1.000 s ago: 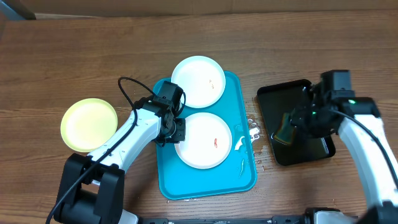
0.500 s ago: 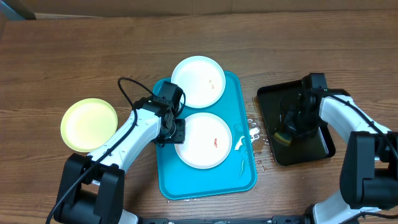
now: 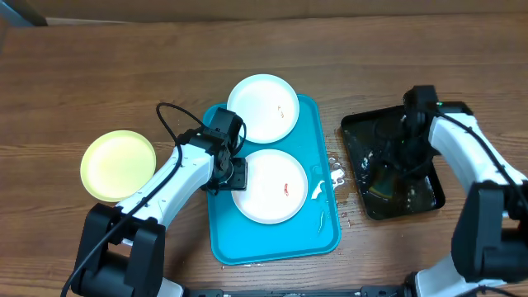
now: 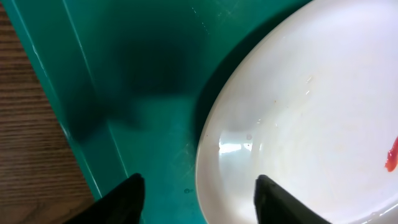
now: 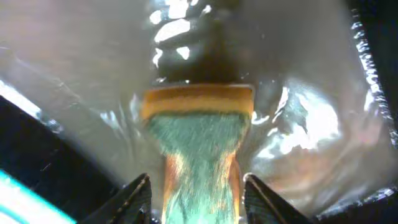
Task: Clean dirty plates on tray and stack at the side
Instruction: 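Grasp the sponge in the black tray with the right gripper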
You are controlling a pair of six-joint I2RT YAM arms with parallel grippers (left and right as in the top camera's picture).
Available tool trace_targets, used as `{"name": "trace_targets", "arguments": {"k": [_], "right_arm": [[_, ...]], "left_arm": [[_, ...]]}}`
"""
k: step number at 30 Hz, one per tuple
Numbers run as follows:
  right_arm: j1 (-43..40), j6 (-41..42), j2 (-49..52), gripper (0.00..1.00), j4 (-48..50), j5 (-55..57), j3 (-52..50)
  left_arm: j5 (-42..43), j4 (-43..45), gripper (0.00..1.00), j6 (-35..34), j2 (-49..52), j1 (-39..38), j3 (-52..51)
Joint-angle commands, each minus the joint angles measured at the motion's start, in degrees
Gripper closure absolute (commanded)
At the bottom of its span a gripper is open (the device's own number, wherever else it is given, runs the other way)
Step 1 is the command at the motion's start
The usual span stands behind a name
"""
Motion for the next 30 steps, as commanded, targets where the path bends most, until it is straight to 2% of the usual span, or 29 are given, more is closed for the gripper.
{"name": "trace_targets", "arguments": {"k": [1, 6, 11, 13, 16, 17, 22, 24, 26, 28, 30], "right_arm": [[0.09, -0.66, -2.56, 0.50, -3.06, 0.90, 1.64], [1.68, -0.20, -2.51, 0.51, -5.27, -2.97, -2.49], [4.61, 1.99, -2.51, 0.53, 3.45, -3.96, -10.95], [4.94, 4.04, -2.51, 0.62, 7.96, -1.77, -13.77], [4.68, 6.45, -2.51, 0.92, 10.78, 2.67, -14.78], [4.52, 6.32, -2.56, 0.96, 10.86, 2.64, -14.49], [4.35, 1.79, -3.28, 0.96, 4.70, 4.39, -8.09], [4.35, 1.49, -3.89, 0.90, 2.78, 4.57, -5.29], [4.35, 1.53, -4.42, 0.67, 0.28, 4.55, -1.44], [4.35, 1.73, -4.48, 0.50, -1.75, 4.61, 0.94], [4.35, 2.08, -4.42, 0.46, -1.73, 5.18, 0.76]], "left_arm": [[0.66, -0.24, 0.35, -0.48, 0.42, -0.02, 1.07], [0.66, -0.22, 0.30, -0.48, 0.42, -0.02, 1.07], [0.66, -0.11, 0.28, -0.48, 0.42, -0.02, 1.07], [0.66, -0.13, 0.28, -0.48, 0.42, -0.02, 1.07], [0.68, -0.15, 0.28, -0.48, 0.42, -0.02, 1.07], [0.66, -0.15, 0.28, -0.48, 0.42, -0.02, 1.07], [0.66, -0.13, 0.28, -0.48, 0.42, -0.02, 1.07], [0.66, -0.13, 0.25, -0.50, 0.42, -0.02, 1.07], [0.66, -0.13, 0.21, -0.48, 0.42, -0.02, 1.07], [0.66, -0.13, 0.16, -0.50, 0.42, -0.02, 1.07], [0.68, -0.13, 0.13, -0.50, 0.42, -0.02, 1.07]]}}
